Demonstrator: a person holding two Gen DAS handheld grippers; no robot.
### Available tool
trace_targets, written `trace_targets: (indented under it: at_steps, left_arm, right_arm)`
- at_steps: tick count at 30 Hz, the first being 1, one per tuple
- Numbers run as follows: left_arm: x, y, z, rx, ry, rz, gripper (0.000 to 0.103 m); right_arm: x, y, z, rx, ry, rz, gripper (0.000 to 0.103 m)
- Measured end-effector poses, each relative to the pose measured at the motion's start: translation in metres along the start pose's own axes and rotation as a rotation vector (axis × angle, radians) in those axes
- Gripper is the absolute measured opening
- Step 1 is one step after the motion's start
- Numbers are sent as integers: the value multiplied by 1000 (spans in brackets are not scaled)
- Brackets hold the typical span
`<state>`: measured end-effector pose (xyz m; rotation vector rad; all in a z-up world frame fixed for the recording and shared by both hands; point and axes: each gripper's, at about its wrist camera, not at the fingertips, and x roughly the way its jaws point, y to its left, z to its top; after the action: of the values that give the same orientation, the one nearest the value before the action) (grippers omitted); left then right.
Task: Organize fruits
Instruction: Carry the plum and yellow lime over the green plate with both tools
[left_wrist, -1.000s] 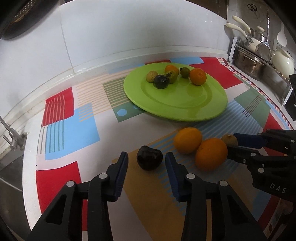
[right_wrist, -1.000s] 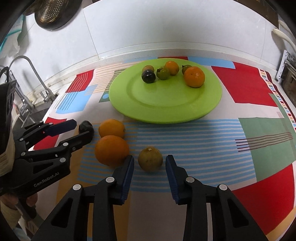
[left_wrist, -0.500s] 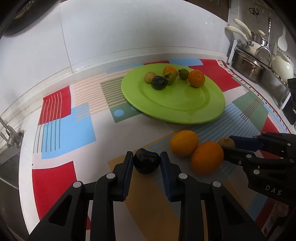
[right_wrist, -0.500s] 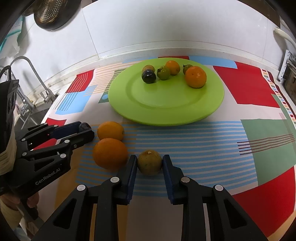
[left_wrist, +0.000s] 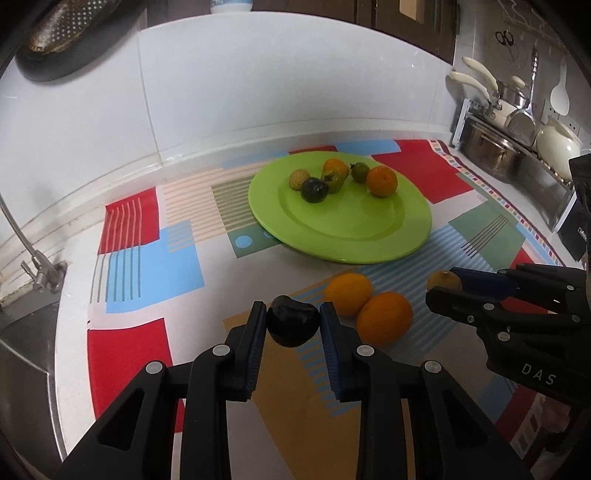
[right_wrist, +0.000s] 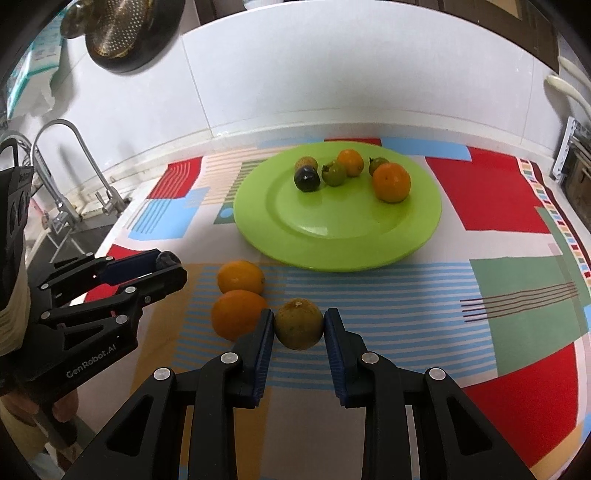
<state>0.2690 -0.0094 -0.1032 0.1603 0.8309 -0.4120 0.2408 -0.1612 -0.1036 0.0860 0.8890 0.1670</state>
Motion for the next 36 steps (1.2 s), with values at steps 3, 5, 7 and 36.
trace_targets:
  at_steps: [3,5,7,36]
  left_arm:
    - [-8,-2,0,-7,-9,5,30]
    - [-13,-4,0,-12,-17,6,30]
    - [-18,-6,0,-17,-28,9,30]
    - [-78,-43,27,-31,-195,32,30]
  right_arm:
    - [-7,2,0,-9,-16,6,29]
    - [-12,3,0,-15,-27,11,29]
    - [-18,5,0,-20,-38,14,29]
    - [-82,-6,16,-61,-193,52,29]
